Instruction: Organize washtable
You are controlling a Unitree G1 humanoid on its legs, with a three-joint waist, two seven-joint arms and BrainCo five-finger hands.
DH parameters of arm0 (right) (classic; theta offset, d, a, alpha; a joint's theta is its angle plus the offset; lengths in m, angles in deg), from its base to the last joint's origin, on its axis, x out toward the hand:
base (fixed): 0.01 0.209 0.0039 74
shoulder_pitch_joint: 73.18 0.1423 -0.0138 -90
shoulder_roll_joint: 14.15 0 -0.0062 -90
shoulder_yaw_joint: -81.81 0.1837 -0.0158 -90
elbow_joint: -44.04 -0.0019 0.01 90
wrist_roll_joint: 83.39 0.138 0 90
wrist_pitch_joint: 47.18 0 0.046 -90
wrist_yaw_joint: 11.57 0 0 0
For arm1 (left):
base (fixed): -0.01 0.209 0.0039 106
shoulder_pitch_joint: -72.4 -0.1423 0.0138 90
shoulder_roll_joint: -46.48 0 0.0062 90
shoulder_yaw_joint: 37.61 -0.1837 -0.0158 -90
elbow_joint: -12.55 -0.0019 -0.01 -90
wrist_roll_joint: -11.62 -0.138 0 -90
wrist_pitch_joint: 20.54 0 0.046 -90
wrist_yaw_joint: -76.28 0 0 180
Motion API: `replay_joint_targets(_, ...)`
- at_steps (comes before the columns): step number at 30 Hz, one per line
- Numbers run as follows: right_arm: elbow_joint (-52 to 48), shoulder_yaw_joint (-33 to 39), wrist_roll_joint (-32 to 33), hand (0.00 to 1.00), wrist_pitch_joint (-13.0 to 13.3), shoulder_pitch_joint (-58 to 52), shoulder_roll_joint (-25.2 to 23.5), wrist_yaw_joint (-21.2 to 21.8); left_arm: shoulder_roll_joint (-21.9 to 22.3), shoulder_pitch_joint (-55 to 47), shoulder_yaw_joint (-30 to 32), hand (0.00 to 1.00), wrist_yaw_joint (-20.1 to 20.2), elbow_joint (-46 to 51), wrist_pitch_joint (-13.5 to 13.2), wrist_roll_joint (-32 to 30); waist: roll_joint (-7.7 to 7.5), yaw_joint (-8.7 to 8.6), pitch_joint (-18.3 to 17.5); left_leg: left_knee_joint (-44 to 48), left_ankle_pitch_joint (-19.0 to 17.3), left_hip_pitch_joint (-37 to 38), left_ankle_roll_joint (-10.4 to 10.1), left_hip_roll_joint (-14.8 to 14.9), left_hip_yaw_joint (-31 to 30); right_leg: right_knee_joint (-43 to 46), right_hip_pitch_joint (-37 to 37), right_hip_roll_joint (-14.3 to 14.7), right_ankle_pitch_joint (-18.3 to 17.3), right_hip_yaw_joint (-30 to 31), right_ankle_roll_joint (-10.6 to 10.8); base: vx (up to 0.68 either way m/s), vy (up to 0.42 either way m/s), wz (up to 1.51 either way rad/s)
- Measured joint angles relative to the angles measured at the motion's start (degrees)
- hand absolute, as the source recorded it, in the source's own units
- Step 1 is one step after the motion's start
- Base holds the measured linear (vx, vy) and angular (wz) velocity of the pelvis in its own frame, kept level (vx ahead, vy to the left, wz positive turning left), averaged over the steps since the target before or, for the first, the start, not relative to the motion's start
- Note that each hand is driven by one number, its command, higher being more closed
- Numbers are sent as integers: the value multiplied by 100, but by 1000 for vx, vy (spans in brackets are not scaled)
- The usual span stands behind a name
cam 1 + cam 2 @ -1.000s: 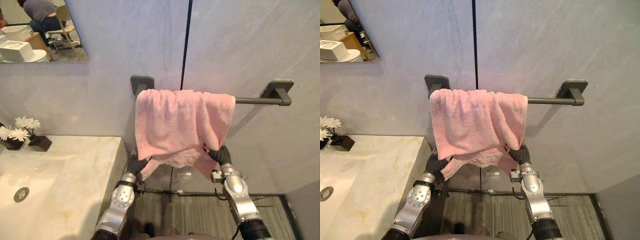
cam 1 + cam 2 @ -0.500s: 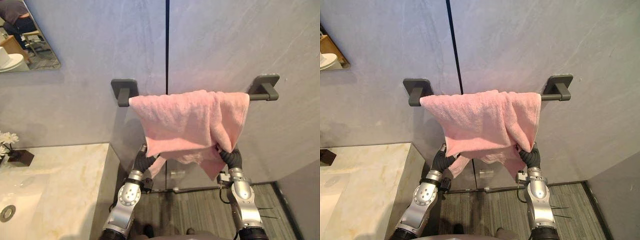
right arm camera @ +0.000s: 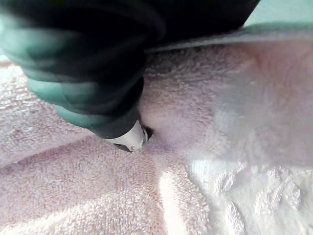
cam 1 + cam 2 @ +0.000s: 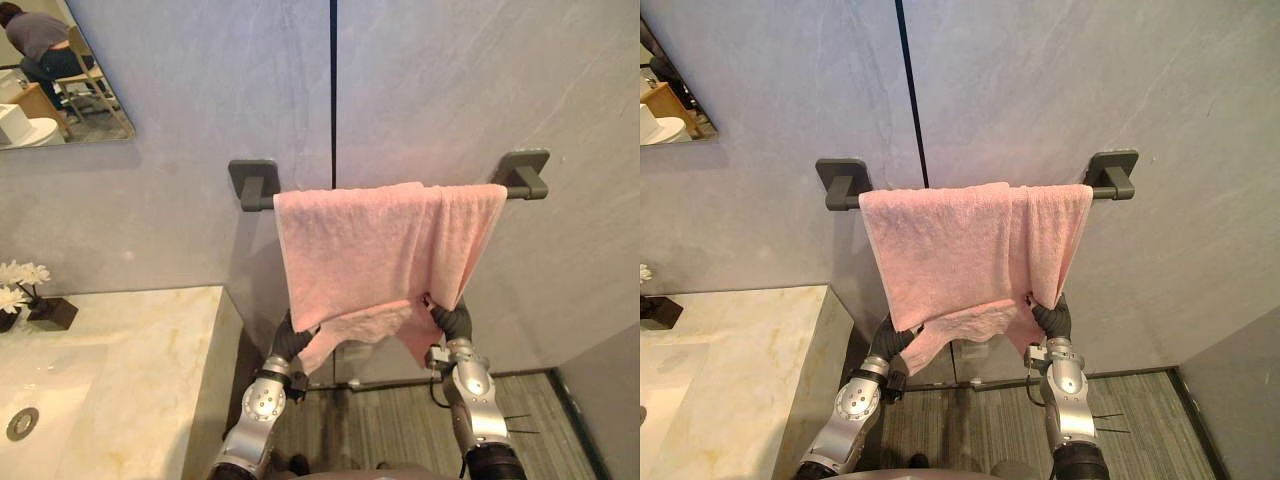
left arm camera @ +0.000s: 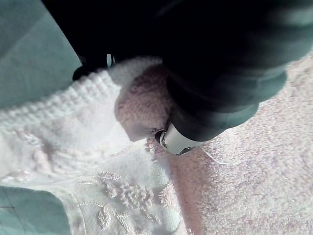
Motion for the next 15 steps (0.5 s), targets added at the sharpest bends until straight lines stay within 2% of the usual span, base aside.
replay_joint_targets(7,521,-39,-229,100,4,357,-60,5,61,104,249,100,-11,-474,5,43,-10,13,-5,-1,0,-1,0,-12,-1,-30,9,-18,-26,-5,12,0,0,0)
replay_joint_targets(8,610,-38,-229,0,4,412,-62,4,61,142,260,0,-13,-565,14,43,-10,17,-4,-1,-2,-1,3,-15,-4,-34,13,-20,-21,-10,16,0,0,0)
replay_joint_targets(15,907,69,-228,0,-11,448,-57,-39,50,152,445,0,-150,-878,226,215,-57,15,-5,-1,4,38,27,-23,-19,-131,130,-11,5,-103,-29,30,-18,3)
